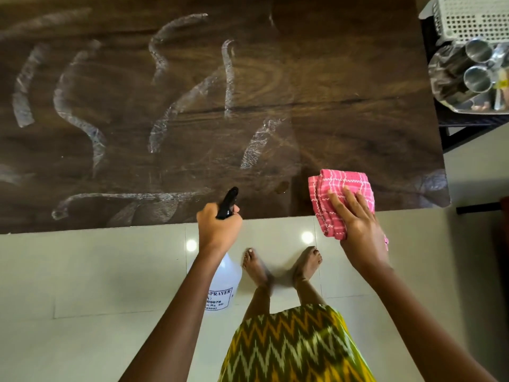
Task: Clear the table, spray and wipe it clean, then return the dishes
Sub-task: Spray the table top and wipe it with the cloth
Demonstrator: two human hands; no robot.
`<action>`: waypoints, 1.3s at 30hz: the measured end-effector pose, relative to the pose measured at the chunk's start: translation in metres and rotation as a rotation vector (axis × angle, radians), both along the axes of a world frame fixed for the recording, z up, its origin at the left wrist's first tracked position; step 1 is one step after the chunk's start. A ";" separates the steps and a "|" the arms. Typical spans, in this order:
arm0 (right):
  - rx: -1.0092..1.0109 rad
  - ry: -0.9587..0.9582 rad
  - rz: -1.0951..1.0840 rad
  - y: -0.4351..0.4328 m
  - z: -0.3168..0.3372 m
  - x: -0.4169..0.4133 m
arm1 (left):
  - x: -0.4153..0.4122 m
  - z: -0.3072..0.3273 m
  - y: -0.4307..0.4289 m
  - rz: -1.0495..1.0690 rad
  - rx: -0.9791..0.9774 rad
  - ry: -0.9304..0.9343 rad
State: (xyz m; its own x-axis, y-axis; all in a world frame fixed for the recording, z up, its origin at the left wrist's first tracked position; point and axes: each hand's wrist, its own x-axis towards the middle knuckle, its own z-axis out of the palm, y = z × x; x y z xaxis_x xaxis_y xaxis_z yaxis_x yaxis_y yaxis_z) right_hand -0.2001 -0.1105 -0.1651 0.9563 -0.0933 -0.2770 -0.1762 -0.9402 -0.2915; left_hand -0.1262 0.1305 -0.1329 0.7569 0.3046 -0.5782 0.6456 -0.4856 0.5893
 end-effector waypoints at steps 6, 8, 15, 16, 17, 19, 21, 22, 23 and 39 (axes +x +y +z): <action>0.016 -0.001 0.027 0.013 -0.004 0.016 | 0.008 0.005 -0.001 -0.061 -0.011 -0.025; 0.029 -0.014 0.019 0.015 -0.004 0.020 | 0.012 0.005 0.000 -0.048 -0.026 -0.054; 0.112 0.071 -0.272 0.004 -0.011 0.060 | 0.033 0.008 0.034 -0.129 -0.107 -0.414; 0.096 0.118 -0.243 0.010 -0.018 0.068 | 0.037 0.006 0.040 -0.117 -0.116 -0.468; 0.068 0.162 -0.202 0.020 -0.025 0.076 | 0.040 0.004 0.045 -0.082 -0.114 -0.516; -0.016 0.223 -0.061 0.055 -0.035 0.085 | 0.049 0.003 0.051 0.017 -0.090 -0.593; -0.076 0.233 0.145 0.096 -0.044 0.075 | 0.060 0.000 0.056 0.109 -0.082 -0.664; -0.073 0.233 0.246 0.112 -0.047 0.061 | 0.066 -0.002 0.057 0.151 -0.078 -0.681; -0.063 0.243 0.351 0.121 -0.050 0.046 | 0.073 -0.004 0.059 0.179 -0.075 -0.691; -0.077 0.223 0.428 0.136 -0.057 0.073 | 0.089 -0.041 0.086 0.298 -0.160 -0.763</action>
State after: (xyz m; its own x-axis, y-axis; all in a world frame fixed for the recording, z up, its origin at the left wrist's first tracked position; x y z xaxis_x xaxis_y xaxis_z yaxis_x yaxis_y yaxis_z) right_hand -0.1273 0.0254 -0.2221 0.8312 0.2670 -0.4876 0.1807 -0.9593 -0.2171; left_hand -0.0369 0.2164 -0.1740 0.8588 0.5122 0.0070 0.1300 -0.2310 0.9642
